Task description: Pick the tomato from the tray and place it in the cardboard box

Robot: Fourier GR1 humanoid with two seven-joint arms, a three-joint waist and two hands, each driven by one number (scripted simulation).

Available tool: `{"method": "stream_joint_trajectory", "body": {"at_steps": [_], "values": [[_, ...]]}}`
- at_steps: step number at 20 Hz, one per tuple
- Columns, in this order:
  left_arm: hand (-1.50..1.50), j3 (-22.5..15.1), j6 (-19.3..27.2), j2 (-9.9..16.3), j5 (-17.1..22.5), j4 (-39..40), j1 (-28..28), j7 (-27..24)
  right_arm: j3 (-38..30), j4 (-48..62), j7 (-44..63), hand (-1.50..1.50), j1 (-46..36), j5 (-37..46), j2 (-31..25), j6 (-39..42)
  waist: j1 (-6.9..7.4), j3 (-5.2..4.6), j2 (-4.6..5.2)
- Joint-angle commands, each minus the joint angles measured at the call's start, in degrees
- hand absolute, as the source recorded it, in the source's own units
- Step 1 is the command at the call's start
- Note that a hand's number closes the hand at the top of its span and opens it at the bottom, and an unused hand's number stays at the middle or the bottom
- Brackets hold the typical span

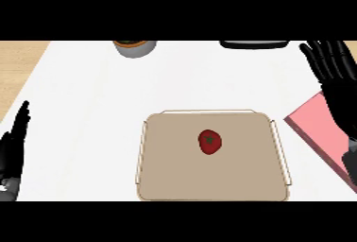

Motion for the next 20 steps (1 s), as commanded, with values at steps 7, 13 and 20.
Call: {"method": "stream_joint_trajectory", "body": {"at_steps": [7,13,20], "values": [[0.00,-1.0,-12.9,-8.5,15.7,-9.8,-3.6,4.8,5.5,9.3,1.2,-1.50,-3.7,13.0,-5.1,1.1,-0.01,-2.96,0.17],[0.00,3.2,-16.9,-6.8,20.8,-11.9,-2.1,7.4,5.6,14.6,-25.7,-1.50,3.7,8.4,9.0,5.5,-0.95,-2.38,0.38],[0.00,4.7,-16.8,-5.5,21.8,-15.5,-0.9,10.0,12.6,7.7,-8.8,-1.50,-3.6,22.0,-4.3,9.1,-1.02,-2.69,-0.14]]}}
